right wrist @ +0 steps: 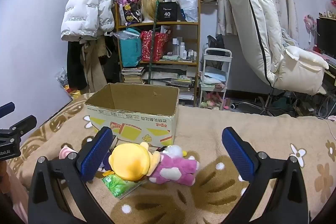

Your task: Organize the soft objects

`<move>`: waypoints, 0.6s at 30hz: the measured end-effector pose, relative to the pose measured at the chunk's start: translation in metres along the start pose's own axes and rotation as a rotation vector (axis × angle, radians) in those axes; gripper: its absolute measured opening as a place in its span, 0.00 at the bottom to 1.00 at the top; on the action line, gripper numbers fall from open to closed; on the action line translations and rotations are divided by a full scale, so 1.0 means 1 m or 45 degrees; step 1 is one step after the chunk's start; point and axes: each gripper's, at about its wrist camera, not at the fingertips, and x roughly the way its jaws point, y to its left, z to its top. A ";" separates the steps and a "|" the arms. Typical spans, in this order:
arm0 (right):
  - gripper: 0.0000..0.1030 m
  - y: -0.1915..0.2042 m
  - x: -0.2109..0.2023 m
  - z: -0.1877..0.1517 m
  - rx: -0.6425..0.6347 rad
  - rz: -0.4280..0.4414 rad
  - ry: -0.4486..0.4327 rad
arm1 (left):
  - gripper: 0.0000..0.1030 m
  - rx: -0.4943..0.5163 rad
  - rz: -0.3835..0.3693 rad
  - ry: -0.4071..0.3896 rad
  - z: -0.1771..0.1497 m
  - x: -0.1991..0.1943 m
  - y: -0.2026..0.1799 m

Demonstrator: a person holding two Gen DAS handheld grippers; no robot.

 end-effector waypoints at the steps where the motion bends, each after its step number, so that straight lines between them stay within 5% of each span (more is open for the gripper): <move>1: 1.00 0.000 0.000 0.000 0.001 0.000 0.000 | 1.00 0.000 0.001 -0.001 0.000 0.000 0.000; 18: 1.00 0.000 0.002 -0.001 -0.002 -0.001 0.006 | 1.00 0.001 -0.001 0.005 0.000 0.000 0.000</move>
